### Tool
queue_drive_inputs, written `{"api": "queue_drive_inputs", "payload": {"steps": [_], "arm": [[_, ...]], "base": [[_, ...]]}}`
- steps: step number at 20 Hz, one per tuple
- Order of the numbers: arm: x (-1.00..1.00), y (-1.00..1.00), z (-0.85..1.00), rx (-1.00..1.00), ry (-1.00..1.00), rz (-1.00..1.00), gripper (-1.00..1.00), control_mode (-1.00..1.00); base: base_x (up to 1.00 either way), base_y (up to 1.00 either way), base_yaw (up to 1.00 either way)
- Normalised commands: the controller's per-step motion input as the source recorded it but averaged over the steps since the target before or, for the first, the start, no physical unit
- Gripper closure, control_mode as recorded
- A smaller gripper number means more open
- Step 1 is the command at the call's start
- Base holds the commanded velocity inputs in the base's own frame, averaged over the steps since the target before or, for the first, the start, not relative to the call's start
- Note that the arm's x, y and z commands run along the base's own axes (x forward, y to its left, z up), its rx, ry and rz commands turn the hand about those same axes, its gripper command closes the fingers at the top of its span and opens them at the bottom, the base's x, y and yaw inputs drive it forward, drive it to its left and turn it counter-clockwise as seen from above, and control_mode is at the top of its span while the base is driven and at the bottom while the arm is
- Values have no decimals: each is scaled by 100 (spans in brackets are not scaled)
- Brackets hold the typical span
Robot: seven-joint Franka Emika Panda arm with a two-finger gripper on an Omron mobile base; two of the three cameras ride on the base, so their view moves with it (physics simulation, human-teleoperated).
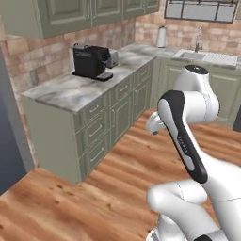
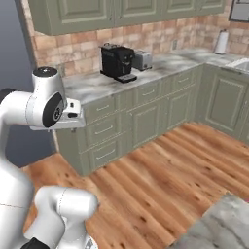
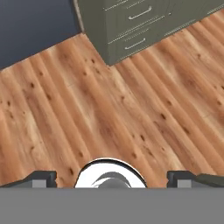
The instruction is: Navigate to the toaster.
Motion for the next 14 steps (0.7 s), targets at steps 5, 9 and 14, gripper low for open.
{"api": "queue_drive_inputs", "payload": {"steps": [5,9,14], "arm": [[0,0,0,0,0,0,-100,100],[0,0,0,0,0,0,-100,100],[0,0,0,0,0,0,-100,100]], "base": [[100,-34,-9],[100,-69,0],[100,-57,-4]]}}
